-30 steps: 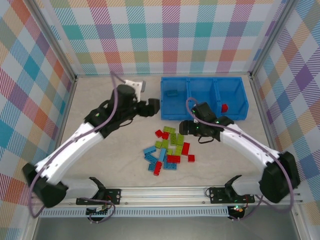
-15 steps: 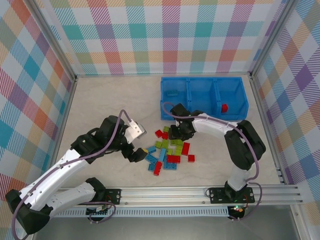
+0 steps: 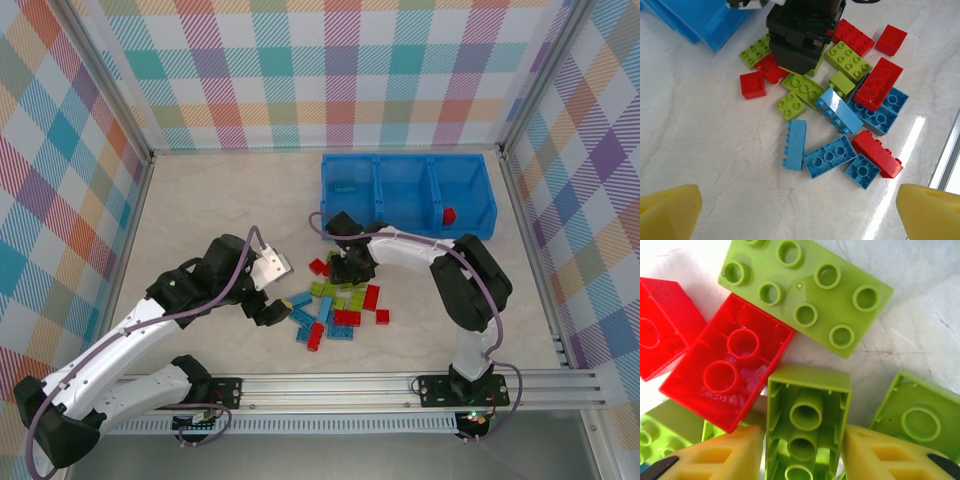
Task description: Sort the legos into containers by color
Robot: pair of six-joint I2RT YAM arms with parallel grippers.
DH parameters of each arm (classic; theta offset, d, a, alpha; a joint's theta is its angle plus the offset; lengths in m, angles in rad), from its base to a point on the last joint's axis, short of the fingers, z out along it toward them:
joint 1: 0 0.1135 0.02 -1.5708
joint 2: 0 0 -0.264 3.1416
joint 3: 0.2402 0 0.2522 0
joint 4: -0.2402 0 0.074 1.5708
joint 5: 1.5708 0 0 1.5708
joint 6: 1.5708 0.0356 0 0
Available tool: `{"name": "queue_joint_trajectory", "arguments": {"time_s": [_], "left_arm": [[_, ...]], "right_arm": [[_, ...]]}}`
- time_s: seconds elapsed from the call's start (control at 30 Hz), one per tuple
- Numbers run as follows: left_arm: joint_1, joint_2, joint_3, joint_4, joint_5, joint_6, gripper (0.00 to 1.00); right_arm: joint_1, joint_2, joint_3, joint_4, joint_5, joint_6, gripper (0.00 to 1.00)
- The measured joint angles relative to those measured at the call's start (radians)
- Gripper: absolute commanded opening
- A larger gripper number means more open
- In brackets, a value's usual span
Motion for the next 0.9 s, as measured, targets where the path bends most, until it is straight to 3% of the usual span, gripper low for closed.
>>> {"name": "queue_joint_trajectory", "arguments": {"time_s": [0.33, 0.57, 0.73, 0.9], "left_arm": [[0.0, -0.026, -0.021, 0.011, -0.011, 0.013, 1.0], [0.0, -0.087, -0.056, 0.031, 0.043, 0.024, 1.0], [0.0, -0.114, -0.069, 0.054, 0.039, 0.029, 1.0], [0.0, -0.111, -0.069, 0.061, 0.025, 0.029, 1.0]], "right_arm": [[0.015, 0.003, 0.017, -0.022, 0.072, -0.008, 0.31], [-0.011, -0.25, -0.04, -0.014, 0.157, -0.009, 0.29], [-0.169, -0.409, -0.03, 0.023, 0.23, -0.051, 0.29], [-0.392, -0.358, 0.045, 0.06, 0.243, -0.096, 0.29]]}}
